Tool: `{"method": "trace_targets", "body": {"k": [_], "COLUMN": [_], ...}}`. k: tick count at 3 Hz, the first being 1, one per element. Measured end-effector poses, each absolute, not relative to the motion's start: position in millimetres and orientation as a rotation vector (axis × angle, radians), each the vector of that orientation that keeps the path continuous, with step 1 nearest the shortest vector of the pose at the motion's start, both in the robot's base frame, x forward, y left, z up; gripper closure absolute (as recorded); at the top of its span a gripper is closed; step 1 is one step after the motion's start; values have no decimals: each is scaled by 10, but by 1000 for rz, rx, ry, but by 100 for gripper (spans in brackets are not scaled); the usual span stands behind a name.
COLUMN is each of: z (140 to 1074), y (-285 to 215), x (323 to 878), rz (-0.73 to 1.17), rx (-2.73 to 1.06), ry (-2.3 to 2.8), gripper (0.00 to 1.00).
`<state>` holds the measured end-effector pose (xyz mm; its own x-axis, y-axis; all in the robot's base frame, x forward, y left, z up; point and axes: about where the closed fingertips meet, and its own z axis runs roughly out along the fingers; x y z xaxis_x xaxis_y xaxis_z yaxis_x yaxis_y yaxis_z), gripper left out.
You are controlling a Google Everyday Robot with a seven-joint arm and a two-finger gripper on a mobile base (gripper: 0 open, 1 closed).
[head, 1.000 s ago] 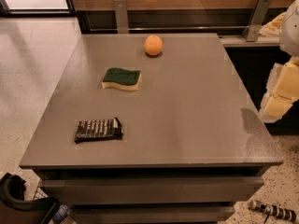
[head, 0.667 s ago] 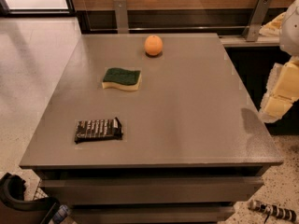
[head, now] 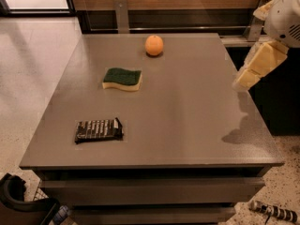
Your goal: Move orange near rxbar chocolate
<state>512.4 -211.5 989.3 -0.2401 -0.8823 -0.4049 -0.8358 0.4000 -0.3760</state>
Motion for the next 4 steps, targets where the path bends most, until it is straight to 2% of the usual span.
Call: {"method": "trace_targets", "body": {"k": [2, 3, 4], "z": [9483, 9397, 9370], "y": [-1922, -1833, -1821], "x": [6379, 6702, 6720], "rz": [222, 306, 312], "rx": [-948, -818, -814], "ry": [1919, 1839, 1841], "gripper": [0, 0, 0]}}
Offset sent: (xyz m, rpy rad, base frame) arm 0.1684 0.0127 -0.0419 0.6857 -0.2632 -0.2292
